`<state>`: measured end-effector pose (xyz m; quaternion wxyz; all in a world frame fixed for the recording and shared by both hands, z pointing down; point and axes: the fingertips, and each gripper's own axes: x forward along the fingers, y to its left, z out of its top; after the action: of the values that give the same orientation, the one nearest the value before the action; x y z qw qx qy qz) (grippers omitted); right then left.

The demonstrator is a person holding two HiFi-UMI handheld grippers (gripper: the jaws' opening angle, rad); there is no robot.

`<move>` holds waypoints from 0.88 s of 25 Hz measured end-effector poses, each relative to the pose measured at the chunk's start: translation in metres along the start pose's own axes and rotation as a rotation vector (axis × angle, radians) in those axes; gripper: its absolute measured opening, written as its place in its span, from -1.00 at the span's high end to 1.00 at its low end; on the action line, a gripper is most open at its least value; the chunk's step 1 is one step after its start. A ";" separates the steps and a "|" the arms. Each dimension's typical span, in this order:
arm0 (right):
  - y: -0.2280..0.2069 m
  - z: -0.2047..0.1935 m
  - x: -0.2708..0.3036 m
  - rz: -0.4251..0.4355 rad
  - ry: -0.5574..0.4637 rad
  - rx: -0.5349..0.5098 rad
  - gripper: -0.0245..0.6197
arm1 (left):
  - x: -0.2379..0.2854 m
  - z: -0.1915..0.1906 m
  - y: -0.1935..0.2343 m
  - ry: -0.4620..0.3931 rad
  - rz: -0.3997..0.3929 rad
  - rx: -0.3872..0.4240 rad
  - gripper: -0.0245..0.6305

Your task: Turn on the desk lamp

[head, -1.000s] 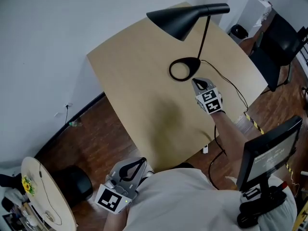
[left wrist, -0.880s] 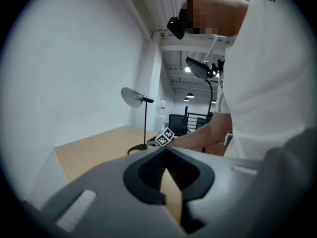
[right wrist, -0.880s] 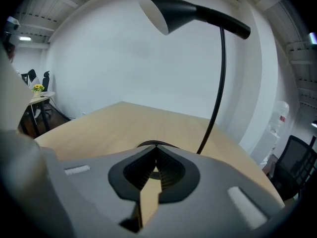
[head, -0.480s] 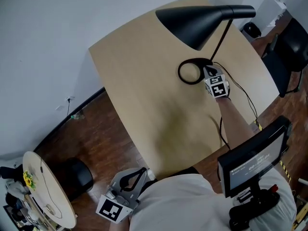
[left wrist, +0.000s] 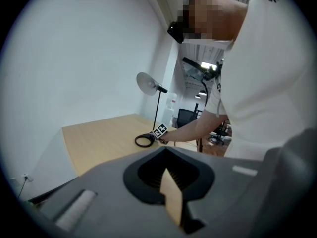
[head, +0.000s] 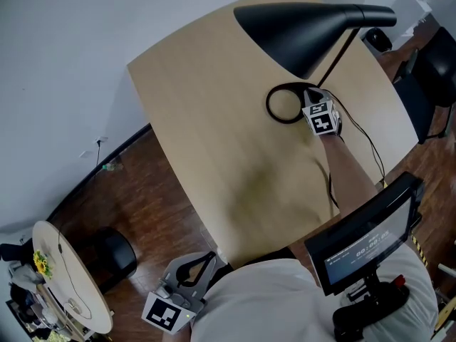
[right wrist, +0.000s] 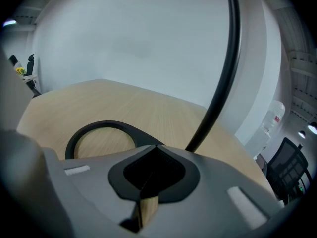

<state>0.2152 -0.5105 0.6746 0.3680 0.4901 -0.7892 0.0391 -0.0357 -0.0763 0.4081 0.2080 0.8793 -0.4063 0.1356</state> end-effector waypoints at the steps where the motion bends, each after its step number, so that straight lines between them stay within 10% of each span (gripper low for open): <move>1: 0.000 0.000 -0.001 -0.002 -0.006 0.005 0.91 | -0.001 -0.001 0.000 0.003 0.001 0.002 0.88; 22: 0.028 0.000 -0.020 0.077 -0.061 0.105 0.91 | -0.009 -0.006 0.022 0.003 -0.003 0.064 0.88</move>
<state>0.1982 -0.4815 0.6711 0.3160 0.4790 -0.8151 0.0795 -0.0586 -0.0805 0.4158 0.1806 0.8860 -0.4000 0.1493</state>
